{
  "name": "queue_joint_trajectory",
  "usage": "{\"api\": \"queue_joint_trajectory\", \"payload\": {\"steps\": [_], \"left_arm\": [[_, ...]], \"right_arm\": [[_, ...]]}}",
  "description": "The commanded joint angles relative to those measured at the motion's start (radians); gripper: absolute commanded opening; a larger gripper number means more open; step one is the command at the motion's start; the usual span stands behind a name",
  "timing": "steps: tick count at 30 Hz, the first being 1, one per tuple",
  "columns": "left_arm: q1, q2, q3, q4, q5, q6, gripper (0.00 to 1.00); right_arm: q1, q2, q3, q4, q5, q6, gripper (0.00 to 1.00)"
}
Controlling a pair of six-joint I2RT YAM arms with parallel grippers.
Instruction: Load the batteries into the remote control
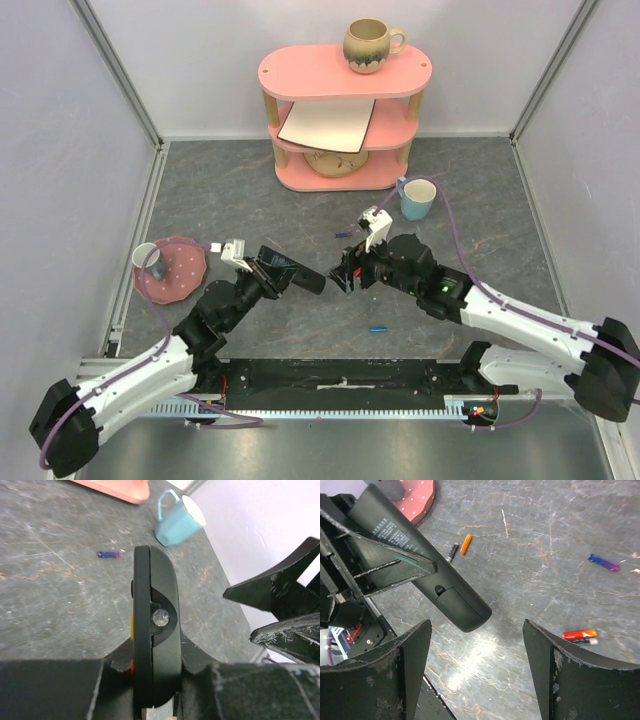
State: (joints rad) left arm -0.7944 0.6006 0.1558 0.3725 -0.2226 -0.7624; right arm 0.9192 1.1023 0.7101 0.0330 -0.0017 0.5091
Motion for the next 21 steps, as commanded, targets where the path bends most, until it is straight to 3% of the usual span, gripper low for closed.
{"api": "queue_joint_trajectory", "payload": {"steps": [1, 6, 11, 16, 21], "left_arm": [[0.101, 0.079, -0.002, 0.227, 0.415, -0.093, 0.02], [0.202, 0.257, -0.010, 0.567, 0.733, -0.190, 0.02], [0.204, 0.349, 0.039, 0.793, 0.893, -0.219, 0.02], [0.202, 0.367, 0.062, 0.933, 1.005, -0.232, 0.02], [0.202, 0.337, 0.080, 0.928, 1.059, -0.212, 0.02]], "right_arm": [[0.006, -0.087, 0.051, -0.100, 0.052, -0.122, 0.81], [0.006, -0.215, 0.017, -0.122, 0.103, -0.152, 0.81], [0.007, -0.358, -0.037, -0.125, 0.180, -0.152, 0.81], [0.006, -0.426, -0.069, -0.122, 0.242, -0.146, 0.81], [0.007, -0.423, -0.075, -0.119, 0.250, -0.141, 0.81]]}}
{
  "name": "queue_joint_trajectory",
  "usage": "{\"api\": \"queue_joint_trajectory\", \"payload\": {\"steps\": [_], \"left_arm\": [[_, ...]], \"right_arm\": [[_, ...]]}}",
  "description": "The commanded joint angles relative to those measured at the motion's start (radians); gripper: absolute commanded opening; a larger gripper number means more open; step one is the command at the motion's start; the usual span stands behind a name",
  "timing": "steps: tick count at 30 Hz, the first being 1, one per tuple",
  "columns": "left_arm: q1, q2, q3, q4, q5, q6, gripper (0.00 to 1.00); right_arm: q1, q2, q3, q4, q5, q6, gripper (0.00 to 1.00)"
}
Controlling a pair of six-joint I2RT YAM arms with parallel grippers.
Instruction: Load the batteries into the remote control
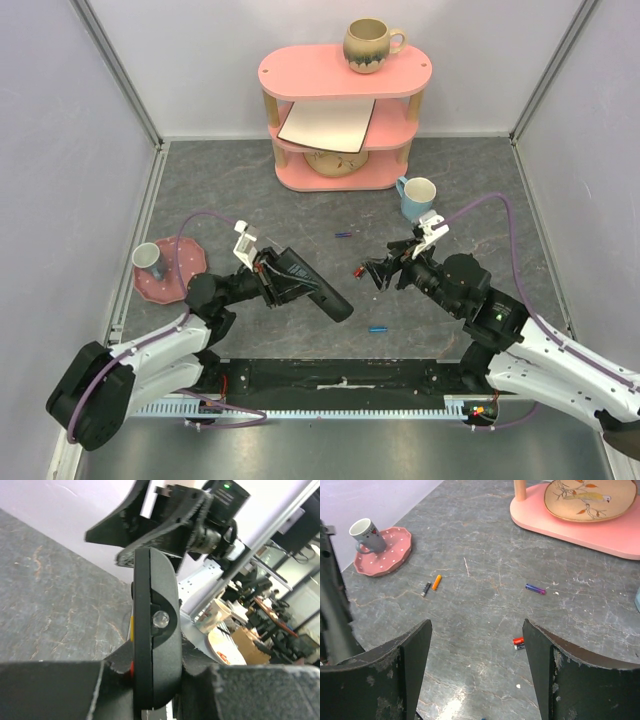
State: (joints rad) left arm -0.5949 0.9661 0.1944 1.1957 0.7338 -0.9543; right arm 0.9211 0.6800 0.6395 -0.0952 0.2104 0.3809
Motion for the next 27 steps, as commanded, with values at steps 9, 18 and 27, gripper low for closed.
{"api": "queue_joint_trajectory", "payload": {"steps": [9, 18, 27], "left_arm": [[0.001, -0.133, 0.105, -0.105, 0.163, 0.112, 0.02], [-0.016, -0.230, 0.227, -0.343, 0.225, 0.273, 0.02], [-0.054, -0.332, 0.355, -0.726, 0.187, 0.540, 0.02]], "right_arm": [[0.005, 0.000, -0.004, 0.014, 0.061, -0.007, 0.81], [0.005, 0.052, -0.020, 0.017, 0.109, -0.022, 0.80], [0.004, 0.115, -0.024, 0.052, 0.152, -0.010, 0.80]]}}
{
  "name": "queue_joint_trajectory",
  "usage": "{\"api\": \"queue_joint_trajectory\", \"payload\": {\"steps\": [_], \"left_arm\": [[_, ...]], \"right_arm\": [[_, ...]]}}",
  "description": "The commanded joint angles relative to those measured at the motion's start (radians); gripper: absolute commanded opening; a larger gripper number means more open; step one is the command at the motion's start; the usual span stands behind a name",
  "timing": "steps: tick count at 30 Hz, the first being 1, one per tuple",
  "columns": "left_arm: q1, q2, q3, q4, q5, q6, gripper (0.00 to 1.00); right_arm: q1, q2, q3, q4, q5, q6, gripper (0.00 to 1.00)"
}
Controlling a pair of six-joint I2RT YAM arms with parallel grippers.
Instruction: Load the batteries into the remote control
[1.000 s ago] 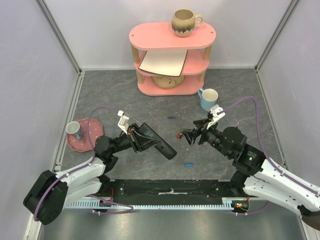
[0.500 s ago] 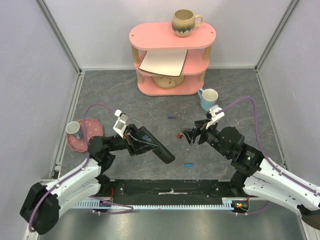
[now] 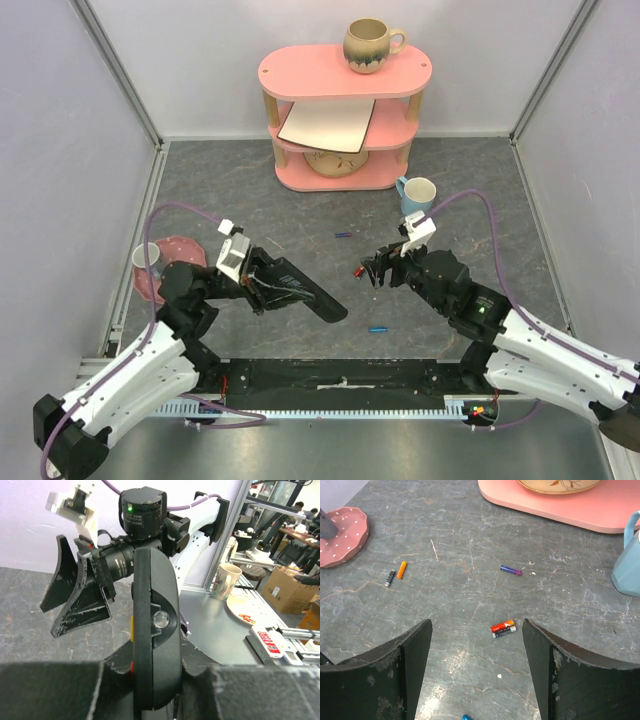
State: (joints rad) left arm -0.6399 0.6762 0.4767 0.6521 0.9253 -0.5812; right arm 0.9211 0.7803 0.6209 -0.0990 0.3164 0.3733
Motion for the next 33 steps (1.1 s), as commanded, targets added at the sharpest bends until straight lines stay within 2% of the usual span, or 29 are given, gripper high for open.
{"api": "queue_joint_trajectory", "payload": {"steps": [1, 4, 7, 11, 13, 14, 16, 19, 22, 25, 30, 33], "left_arm": [[-0.009, -0.046, 0.077, -0.196, -0.006, 0.176, 0.02], [-0.009, -0.046, 0.083, -0.247, -0.029, 0.198, 0.02], [-0.009, -0.018, 0.089, -0.371, -0.161, 0.201, 0.02], [-0.010, 0.038, 0.088, -0.489, -0.417, 0.150, 0.02], [-0.009, 0.060, 0.077, -0.502, -0.506, 0.069, 0.02], [-0.010, 0.077, 0.063, -0.515, -0.613, 0.037, 0.02], [-0.018, 0.089, 0.040, -0.523, -0.713, -0.048, 0.02], [-0.066, 0.106, -0.010, -0.540, -0.982, -0.117, 0.02], [-0.113, 0.131, -0.046, -0.578, -1.129, -0.155, 0.02], [-0.173, 0.160, -0.069, -0.600, -1.336, -0.177, 0.02], [-0.239, 0.246, -0.038, -0.646, -1.425, -0.164, 0.02], [-0.253, 0.289, -0.026, -0.680, -1.436, -0.143, 0.02]], "right_arm": [[0.004, 0.016, -0.004, 0.061, 0.046, -0.001, 0.80], [0.004, 0.046, 0.013, 0.068, 0.056, 0.010, 0.80], [0.005, 0.077, 0.034, 0.061, 0.088, 0.030, 0.80], [0.005, 0.126, 0.039, 0.062, 0.130, 0.082, 0.80], [0.005, 0.148, 0.040, 0.065, 0.121, 0.134, 0.82], [0.005, 0.171, 0.048, 0.064, 0.112, 0.147, 0.83], [0.005, 0.195, 0.062, 0.061, 0.089, 0.170, 0.86], [0.005, 0.230, 0.076, 0.068, 0.078, 0.222, 0.88], [0.002, 0.264, 0.074, 0.090, 0.055, 0.260, 0.93], [0.001, 0.313, 0.079, 0.090, 0.007, 0.312, 0.98], [-0.008, 0.387, 0.071, 0.174, -0.114, 0.383, 0.97], [-0.008, 0.419, 0.060, 0.223, -0.158, 0.409, 0.91]]}}
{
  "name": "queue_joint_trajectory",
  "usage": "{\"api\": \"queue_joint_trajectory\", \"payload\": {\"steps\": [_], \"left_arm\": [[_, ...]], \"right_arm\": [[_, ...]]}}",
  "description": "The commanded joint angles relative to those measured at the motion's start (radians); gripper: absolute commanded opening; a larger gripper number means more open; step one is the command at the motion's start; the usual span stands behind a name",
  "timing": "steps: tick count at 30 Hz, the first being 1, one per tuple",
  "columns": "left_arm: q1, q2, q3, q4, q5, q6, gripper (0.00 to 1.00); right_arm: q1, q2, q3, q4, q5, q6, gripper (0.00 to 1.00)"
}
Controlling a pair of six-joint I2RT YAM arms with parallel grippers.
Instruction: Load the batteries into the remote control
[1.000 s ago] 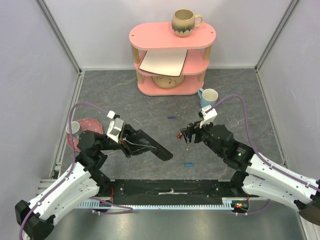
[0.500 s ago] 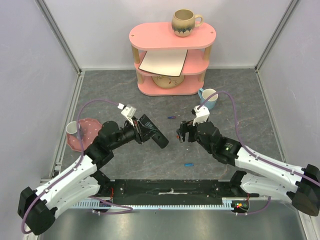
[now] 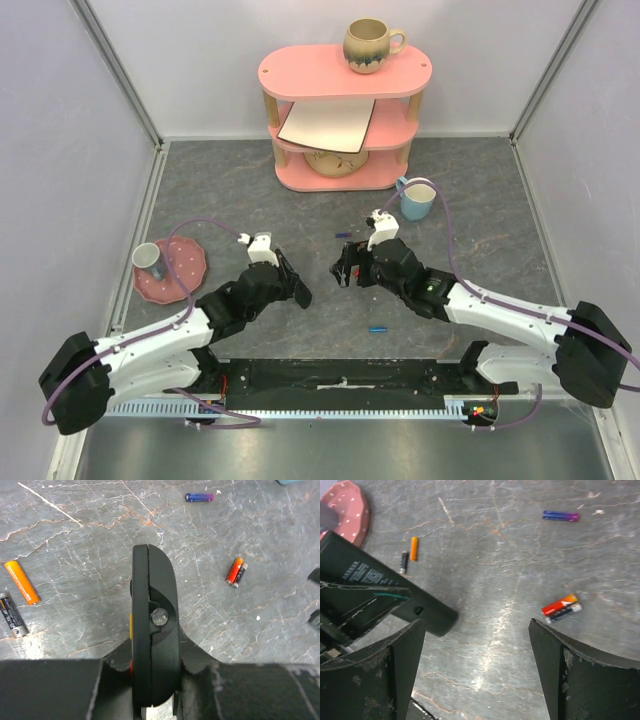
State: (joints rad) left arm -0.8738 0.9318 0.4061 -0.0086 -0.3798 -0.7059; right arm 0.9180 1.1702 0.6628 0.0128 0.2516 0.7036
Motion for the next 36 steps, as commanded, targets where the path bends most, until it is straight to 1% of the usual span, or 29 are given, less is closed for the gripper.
{"api": "queue_joint_trajectory", "payload": {"steps": [1, 7, 14, 17, 18, 21, 25, 31, 36], "left_arm": [[-0.021, 0.044, 0.043, -0.022, -0.151, -0.017, 0.02], [-0.037, 0.064, 0.019, 0.004, -0.221, 0.017, 0.02], [-0.083, 0.078, 0.005, 0.004, -0.340, 0.023, 0.02], [-0.109, 0.079, -0.009, 0.059, -0.389, 0.051, 0.02], [-0.117, 0.081, -0.015, 0.100, -0.401, 0.062, 0.02], [-0.142, 0.090, -0.042, 0.189, -0.441, 0.095, 0.02], [-0.165, 0.113, -0.078, 0.277, -0.469, 0.128, 0.02], [-0.177, 0.131, -0.079, 0.292, -0.475, 0.129, 0.02], [-0.175, 0.128, -0.073, 0.285, -0.476, 0.138, 0.02]], "right_arm": [[-0.005, 0.037, 0.017, 0.139, -0.107, 0.098, 0.90], [-0.001, 0.126, 0.015, 0.217, -0.190, 0.155, 0.82], [0.005, 0.252, 0.024, 0.268, -0.236, 0.218, 0.77], [0.007, 0.293, 0.024, 0.331, -0.274, 0.244, 0.76], [0.007, 0.304, 0.026, 0.366, -0.281, 0.260, 0.76], [0.007, 0.344, 0.043, 0.403, -0.307, 0.280, 0.76], [0.007, 0.405, 0.090, 0.404, -0.327, 0.286, 0.75], [0.007, 0.463, 0.132, 0.357, -0.315, 0.278, 0.73], [0.007, 0.486, 0.133, 0.331, -0.285, 0.292, 0.70]]}}
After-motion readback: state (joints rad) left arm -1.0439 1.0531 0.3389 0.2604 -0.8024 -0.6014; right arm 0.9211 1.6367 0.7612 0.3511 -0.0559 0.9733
